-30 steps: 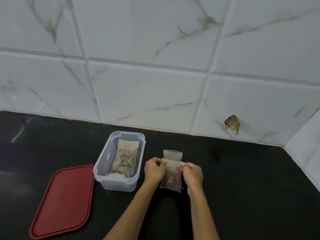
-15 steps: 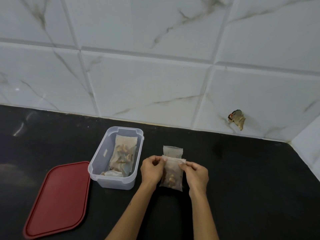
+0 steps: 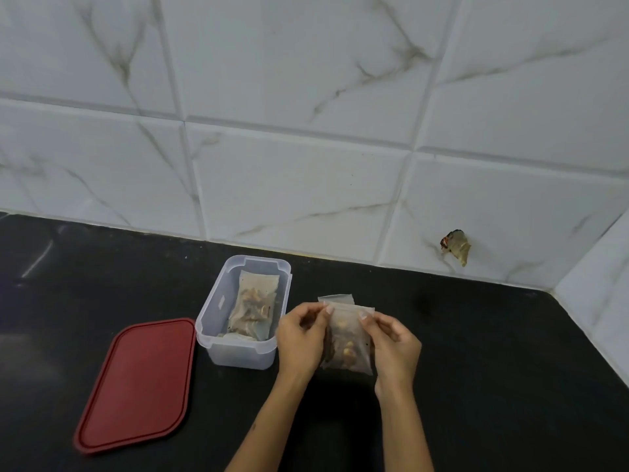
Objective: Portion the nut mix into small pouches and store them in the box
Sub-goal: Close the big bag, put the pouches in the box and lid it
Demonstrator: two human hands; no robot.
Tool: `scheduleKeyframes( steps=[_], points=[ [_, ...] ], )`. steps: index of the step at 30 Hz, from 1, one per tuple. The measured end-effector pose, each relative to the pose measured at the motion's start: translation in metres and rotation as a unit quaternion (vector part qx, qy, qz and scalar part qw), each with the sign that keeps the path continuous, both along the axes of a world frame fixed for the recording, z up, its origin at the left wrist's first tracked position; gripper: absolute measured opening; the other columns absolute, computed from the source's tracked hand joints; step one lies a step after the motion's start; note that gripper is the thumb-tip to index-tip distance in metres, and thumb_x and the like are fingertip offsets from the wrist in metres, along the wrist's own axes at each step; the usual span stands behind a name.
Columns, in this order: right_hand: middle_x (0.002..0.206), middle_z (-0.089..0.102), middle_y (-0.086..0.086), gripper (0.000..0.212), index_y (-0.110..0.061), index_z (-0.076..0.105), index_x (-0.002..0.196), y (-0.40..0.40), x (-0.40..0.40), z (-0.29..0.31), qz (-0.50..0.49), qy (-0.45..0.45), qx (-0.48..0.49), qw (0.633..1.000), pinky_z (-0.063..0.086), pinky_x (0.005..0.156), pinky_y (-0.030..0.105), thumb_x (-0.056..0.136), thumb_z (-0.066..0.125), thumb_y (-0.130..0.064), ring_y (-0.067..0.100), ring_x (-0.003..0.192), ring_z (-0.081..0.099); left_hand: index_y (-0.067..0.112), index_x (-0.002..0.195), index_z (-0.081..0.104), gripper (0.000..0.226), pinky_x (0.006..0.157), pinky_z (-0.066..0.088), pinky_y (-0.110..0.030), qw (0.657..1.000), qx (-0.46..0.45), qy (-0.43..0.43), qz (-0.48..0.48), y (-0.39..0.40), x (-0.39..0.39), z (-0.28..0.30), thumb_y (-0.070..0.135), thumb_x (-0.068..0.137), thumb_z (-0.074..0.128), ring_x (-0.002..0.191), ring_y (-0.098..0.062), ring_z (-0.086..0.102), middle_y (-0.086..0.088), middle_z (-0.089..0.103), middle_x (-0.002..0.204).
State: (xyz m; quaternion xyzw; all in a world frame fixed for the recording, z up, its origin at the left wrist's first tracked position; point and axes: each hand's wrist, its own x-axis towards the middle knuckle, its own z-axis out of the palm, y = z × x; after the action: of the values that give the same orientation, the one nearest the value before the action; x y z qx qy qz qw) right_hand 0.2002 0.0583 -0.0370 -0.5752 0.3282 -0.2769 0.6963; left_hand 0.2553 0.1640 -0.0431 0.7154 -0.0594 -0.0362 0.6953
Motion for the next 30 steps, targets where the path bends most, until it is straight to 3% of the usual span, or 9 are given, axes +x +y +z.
scheduleKeyframes(
  steps=[5, 8, 11, 15, 18, 21, 23, 26, 30],
  points=[
    [0.078, 0.071, 0.0, 0.017, -0.02, 0.066, 0.081, 0.031, 0.004, 0.022, -0.019, -0.012, -0.097, 0.995, 0.059, 0.067, 0.037, 0.075, 0.078, -0.01, 0.011, 0.075, 0.069, 0.03, 0.085, 0.066, 0.013, 0.074, 0.053, -0.021, 0.998, -0.015, -0.042, 0.044, 0.029, -0.001, 0.024, 0.018, 0.087, 0.067, 0.085, -0.002, 0.064, 0.012, 0.068, 0.085],
    [0.071, 0.069, -0.005, 0.015, -0.017, 0.063, 0.079, 0.052, 0.013, 0.032, -0.017, -0.02, -0.184, 0.983, 0.054, 0.059, 0.019, 0.077, 0.077, -0.012, 0.0, 0.069, 0.066, 0.025, 0.093, 0.066, 0.01, 0.069, 0.057, -0.029, 0.995, -0.008, -0.054, 0.086, 0.049, 0.007, 0.031, 0.018, 0.086, 0.07, 0.083, -0.01, 0.067, 0.002, 0.07, 0.085],
    [0.083, 0.069, -0.005, 0.007, -0.015, 0.071, 0.087, 0.072, 0.028, 0.037, 0.021, 0.004, -0.237, 0.971, 0.048, 0.061, 0.006, 0.082, 0.072, -0.012, -0.001, 0.075, 0.064, 0.024, 0.08, 0.06, 0.015, 0.059, 0.052, -0.02, 0.99, 0.014, -0.069, 0.124, 0.068, 0.02, 0.038, 0.015, 0.085, 0.071, 0.072, -0.009, 0.066, 0.001, 0.068, 0.074],
    [0.083, 0.064, -0.01, 0.013, -0.014, 0.071, 0.098, 0.088, 0.046, 0.046, 0.099, 0.048, -0.262, 0.959, 0.046, 0.062, 0.007, 0.087, 0.066, -0.018, 0.001, 0.079, 0.06, 0.017, 0.077, 0.061, 0.013, 0.057, 0.043, -0.015, 0.982, 0.089, -0.065, 0.157, 0.088, 0.042, 0.04, 0.015, 0.084, 0.072, 0.068, -0.003, 0.06, 0.006, 0.064, 0.07],
    [0.107, 0.065, -0.002, 0.028, -0.016, 0.066, 0.115, 0.098, 0.055, 0.05, 0.197, 0.074, -0.252, 0.944, 0.049, 0.067, 0.013, 0.088, 0.062, -0.024, 0.004, 0.09, 0.06, 0.014, 0.077, 0.064, 0.011, 0.061, 0.046, -0.018, 0.98, 0.104, -0.053, 0.16, 0.098, 0.06, 0.041, 0.019, 0.085, 0.071, 0.071, -0.009, 0.062, 0.003, 0.064, 0.072],
    [0.122, 0.058, 0.0, 0.034, -0.013, 0.059, 0.124, 0.105, 0.063, 0.052, 0.255, 0.12, -0.293, 0.914, 0.042, 0.057, 0.009, 0.091, 0.059, -0.02, 0.001, 0.09, 0.052, 0.008, 0.063, 0.057, 0.04, 0.06, 0.046, -0.026, 0.985, 0.115, -0.024, 0.124, 0.103, 0.075, 0.041, 0.036, 0.092, 0.061, 0.059, -0.013, 0.054, -0.003, 0.06, 0.061],
    [0.123, 0.059, 0.006, 0.029, -0.005, 0.06, 0.12, 0.109, 0.067, 0.055, 0.274, 0.157, -0.318, 0.894, 0.044, 0.054, 0.01, 0.094, 0.054, -0.017, 0.002, 0.084, 0.052, 0.003, 0.06, 0.056, 0.054, 0.063, 0.048, -0.033, 0.988, 0.124, 0.011, 0.095, 0.106, 0.082, 0.04, 0.044, 0.096, 0.05, 0.058, -0.017, 0.053, -0.013, 0.065, 0.068],
    [0.117, 0.061, 0.016, 0.029, 0.003, 0.06, 0.115, 0.118, 0.076, 0.055, 0.296, 0.219, -0.325, 0.871, 0.052, 0.079, 0.031, 0.096, 0.047, -0.014, 0.022, 0.1, 0.061, -0.001, 0.074, 0.063, 0.055, 0.077, 0.053, -0.039, 0.988, 0.136, 0.067, 0.039, 0.108, 0.089, 0.038, 0.047, 0.096, 0.046, 0.073, -0.021, 0.057, -0.011, 0.065, 0.084],
    [0.079, 0.054, 0.002, 0.023, -0.012, 0.054, 0.076, 0.126, 0.089, 0.046, 0.322, 0.276, -0.324, 0.846, 0.036, 0.053, 0.018, 0.096, 0.043, -0.012, 0.008, 0.066, 0.049, 0.001, 0.099, 0.061, 0.056, 0.077, 0.049, -0.033, 0.984, 0.108, 0.141, -0.027, 0.11, 0.089, 0.04, 0.053, 0.096, 0.042, 0.086, -0.019, 0.057, -0.005, 0.058, 0.086]
  ],
)
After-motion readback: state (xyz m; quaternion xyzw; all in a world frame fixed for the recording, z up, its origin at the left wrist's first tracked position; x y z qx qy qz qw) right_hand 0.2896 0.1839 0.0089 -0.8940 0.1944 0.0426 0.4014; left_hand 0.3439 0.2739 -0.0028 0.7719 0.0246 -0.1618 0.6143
